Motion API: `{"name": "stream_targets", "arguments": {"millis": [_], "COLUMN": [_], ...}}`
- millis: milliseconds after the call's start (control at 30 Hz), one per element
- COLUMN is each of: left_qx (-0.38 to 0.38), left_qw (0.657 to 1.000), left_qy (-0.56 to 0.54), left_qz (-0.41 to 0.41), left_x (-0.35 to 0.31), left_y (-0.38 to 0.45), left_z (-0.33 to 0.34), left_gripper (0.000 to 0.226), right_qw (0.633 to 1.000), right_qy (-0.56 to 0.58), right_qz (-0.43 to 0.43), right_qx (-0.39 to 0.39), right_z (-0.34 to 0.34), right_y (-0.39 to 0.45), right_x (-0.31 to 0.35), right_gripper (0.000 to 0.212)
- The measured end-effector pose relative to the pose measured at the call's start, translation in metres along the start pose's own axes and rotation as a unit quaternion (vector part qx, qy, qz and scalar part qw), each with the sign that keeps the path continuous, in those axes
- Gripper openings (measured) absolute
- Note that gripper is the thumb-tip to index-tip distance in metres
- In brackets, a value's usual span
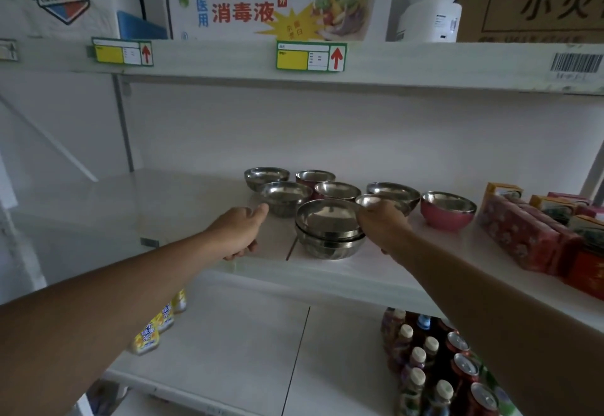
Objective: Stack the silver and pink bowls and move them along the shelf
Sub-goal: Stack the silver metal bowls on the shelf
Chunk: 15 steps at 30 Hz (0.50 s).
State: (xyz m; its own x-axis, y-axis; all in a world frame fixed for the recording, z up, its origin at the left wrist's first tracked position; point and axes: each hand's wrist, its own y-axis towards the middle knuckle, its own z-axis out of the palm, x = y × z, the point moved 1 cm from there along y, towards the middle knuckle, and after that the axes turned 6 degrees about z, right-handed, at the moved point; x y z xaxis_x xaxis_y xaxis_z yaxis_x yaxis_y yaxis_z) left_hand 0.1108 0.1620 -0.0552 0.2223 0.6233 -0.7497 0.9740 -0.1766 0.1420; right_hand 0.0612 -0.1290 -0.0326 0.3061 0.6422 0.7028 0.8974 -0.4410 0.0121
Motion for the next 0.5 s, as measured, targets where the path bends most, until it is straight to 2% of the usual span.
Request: {"name": "stream_targets", "arguments": {"millis": [200,300,433,500], "left_qx": [-0.010,-0.004,0.003,0.013], "left_qw": [0.974,0.946,0.917,0.909], "left_qy": [0.202,0.281,0.337,0.357], "left_qz": [0.104,0.164,0.212,0.216], "left_x": [-0.001,0.000,0.004,0.008], "left_y": [0.000,0.002,0.007,0.010], "left_z": [-0.007,-0.010,-0.014,-0.011], "left_gripper": [0.061,0.060,0.052,0.049], "right_qw": [0.996,0.990,0.963,0.953], "right_qy": [-0.038,-0.063,-0.235,-0.275], "right_qz": [-0.067,-0.123,-0.127,-0.123], "right_qx": [-0.041,-0.034,-0.024,-0.018], "right_z": [-0.018,-0.032,-0.045,-0.046], "right_y": [-0.008,-0.011,-0.012,-0.017], "right_x": [-0.017,-0.034,-0.061,-0.069], "right_gripper": [0.056,0.038,0.031,0.028]}}
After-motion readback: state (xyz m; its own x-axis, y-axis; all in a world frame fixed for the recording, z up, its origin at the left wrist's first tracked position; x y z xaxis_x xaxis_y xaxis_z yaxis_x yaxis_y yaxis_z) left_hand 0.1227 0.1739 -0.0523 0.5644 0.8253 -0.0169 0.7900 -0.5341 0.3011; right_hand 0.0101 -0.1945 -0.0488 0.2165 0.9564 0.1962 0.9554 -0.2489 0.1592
